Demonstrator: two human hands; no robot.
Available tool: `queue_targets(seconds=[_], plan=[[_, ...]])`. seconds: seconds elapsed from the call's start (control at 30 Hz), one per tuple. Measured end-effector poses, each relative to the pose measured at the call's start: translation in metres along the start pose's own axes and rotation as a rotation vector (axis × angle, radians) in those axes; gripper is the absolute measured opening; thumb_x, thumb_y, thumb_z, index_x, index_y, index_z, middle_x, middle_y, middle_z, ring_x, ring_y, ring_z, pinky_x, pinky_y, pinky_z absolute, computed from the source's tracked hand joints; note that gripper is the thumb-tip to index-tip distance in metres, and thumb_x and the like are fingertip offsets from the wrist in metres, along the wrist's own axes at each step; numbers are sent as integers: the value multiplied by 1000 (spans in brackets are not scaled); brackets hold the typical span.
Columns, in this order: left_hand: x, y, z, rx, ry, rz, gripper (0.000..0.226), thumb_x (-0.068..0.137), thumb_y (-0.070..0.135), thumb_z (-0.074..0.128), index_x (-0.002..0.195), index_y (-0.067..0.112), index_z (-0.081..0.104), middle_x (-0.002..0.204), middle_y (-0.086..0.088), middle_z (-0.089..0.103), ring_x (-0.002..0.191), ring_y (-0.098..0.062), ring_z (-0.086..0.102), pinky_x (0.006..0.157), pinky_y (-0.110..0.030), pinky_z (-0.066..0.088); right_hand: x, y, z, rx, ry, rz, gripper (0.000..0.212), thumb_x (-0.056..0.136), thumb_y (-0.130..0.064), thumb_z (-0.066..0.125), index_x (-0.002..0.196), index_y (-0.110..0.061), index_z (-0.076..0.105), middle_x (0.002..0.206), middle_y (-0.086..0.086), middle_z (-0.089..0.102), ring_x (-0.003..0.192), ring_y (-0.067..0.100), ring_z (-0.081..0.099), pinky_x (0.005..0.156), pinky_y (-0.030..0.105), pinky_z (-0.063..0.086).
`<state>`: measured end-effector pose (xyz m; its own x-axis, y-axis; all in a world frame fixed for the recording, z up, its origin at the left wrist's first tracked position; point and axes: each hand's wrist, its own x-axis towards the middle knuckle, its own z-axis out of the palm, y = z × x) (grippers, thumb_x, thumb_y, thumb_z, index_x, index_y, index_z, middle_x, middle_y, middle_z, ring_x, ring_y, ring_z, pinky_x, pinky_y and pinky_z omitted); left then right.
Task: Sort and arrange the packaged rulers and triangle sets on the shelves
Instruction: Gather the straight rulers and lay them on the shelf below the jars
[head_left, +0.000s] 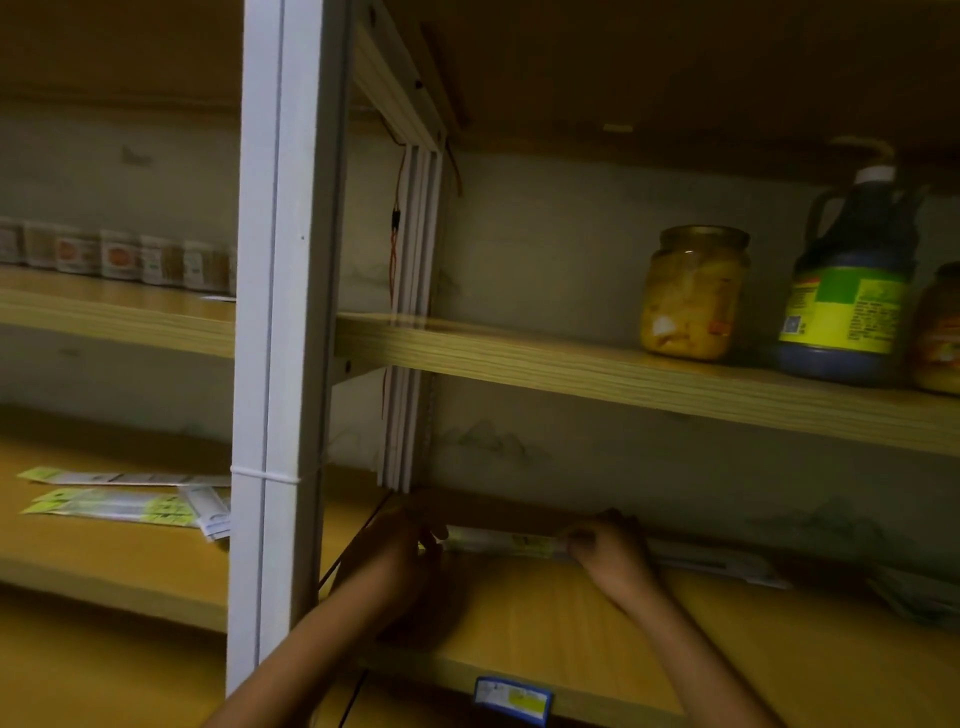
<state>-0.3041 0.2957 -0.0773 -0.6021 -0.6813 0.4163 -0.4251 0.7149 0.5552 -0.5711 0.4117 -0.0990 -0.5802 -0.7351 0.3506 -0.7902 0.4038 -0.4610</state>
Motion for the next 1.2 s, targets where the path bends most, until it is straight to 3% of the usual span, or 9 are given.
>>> queue_targets(seconds=[0.13,0.27,0.37,0.43,0.53,0.7,0.8,0.93,1.2], plan=[[-5,-4,6,-27,-61,35,21,88,27,63,101,42,57,104,19,56,90,0,56,80,-22,52,-3,-3,1,-58,36,-13,18,91,-30,60,101,-33,74,114,4,61,105,23,60,88,36,51],[-14,-4,8,-8,-109,95,24,89,24,58,105,42,57,108,17,55,93,-3,56,79,-22,51,-15,-12,-11,-44,67,-46,32,89,-22,62,121,-23,65,123,4,60,112,23,59,94,40,51],[-29,2,1,-14,-136,111,27,89,19,58,111,36,58,107,14,56,90,-4,57,75,-21,52,-38,-27,-31,19,88,-54,30,85,-9,65,112,-20,66,110,1,65,100,15,62,89,35,53],[-39,8,-9,-14,-121,136,31,87,14,61,112,33,59,106,12,58,88,-3,58,73,-21,54,-62,-41,-46,24,46,-59,29,85,-9,65,108,-26,63,97,-5,63,86,7,60,79,29,53],[-61,22,-28,-1,-114,172,33,87,12,62,116,28,58,109,9,60,93,-5,59,78,-22,55,-101,-59,-63,40,-34,-75,30,87,-14,64,110,-32,58,95,-9,59,85,6,58,77,26,52],[-115,33,-70,-87,-56,179,25,89,26,61,112,34,56,106,13,60,90,-3,62,78,-27,58,-171,-103,-79,102,-77,-125,38,83,-21,66,111,-43,53,99,-13,57,86,4,58,77,26,54],[-157,34,-98,-111,-8,168,24,89,28,62,112,33,57,103,14,60,86,-3,62,74,-22,57,-216,-133,-80,180,-53,-138,39,84,-24,66,113,-46,52,98,-16,57,89,3,58,80,27,54],[-203,25,-136,-51,72,132,25,87,25,64,106,38,55,94,17,60,76,0,62,66,-21,56,-265,-179,-73,235,-41,-203,42,87,-28,69,119,-45,47,104,-20,55,94,-2,57,76,19,52],[-267,-59,-210,26,183,49,29,82,30,70,100,46,53,90,21,59,79,-1,60,60,-25,53,-295,-260,-58,248,9,-228,49,87,-29,70,120,-51,40,108,-24,51,101,-5,51,70,8,42]])
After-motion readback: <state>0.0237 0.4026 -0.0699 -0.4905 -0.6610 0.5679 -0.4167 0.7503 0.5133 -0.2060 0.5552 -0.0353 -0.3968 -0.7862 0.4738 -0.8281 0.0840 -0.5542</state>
